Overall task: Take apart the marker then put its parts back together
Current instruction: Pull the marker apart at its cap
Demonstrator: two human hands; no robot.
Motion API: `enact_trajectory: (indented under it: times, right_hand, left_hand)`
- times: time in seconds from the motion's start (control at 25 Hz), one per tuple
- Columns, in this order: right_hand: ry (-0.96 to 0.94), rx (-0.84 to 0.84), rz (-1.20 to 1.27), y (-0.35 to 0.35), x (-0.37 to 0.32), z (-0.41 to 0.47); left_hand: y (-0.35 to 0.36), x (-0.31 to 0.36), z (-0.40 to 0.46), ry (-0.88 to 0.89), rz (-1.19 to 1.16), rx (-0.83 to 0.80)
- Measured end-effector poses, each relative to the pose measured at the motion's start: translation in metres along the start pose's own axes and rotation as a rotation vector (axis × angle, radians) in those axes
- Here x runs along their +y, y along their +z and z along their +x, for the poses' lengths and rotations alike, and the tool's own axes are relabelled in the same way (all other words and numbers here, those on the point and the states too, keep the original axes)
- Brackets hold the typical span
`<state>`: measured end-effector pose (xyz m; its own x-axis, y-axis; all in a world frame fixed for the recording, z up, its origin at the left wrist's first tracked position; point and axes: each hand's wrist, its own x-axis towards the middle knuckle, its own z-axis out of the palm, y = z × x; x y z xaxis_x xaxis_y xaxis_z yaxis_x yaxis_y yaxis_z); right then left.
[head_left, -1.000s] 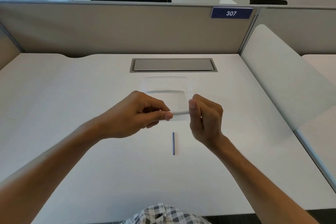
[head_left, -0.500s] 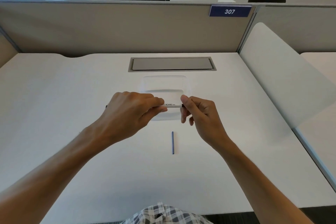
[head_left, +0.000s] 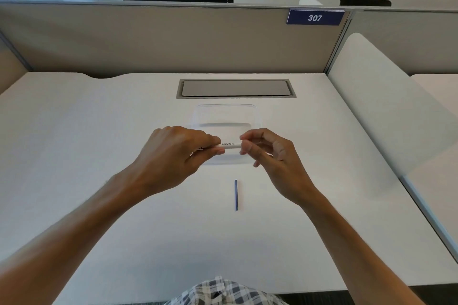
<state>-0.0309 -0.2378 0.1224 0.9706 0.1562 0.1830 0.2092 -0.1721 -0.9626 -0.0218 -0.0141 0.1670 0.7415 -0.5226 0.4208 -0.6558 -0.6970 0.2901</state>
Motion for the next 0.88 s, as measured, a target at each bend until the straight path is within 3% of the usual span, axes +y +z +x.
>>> enact_trajectory:
  times: [0.68, 0.88]
  right_hand:
    - [-0.003, -0.075, 0.03, -0.019, -0.005, 0.004]
    - [0.017, 0.012, -0.028, -0.011, -0.004, 0.003]
  left_hand:
    - [0.009, -0.004, -0.002, 0.045, -0.062, -0.039]
    - [0.008, -0.003, -0.001, 0.101, 0.02, -0.033]
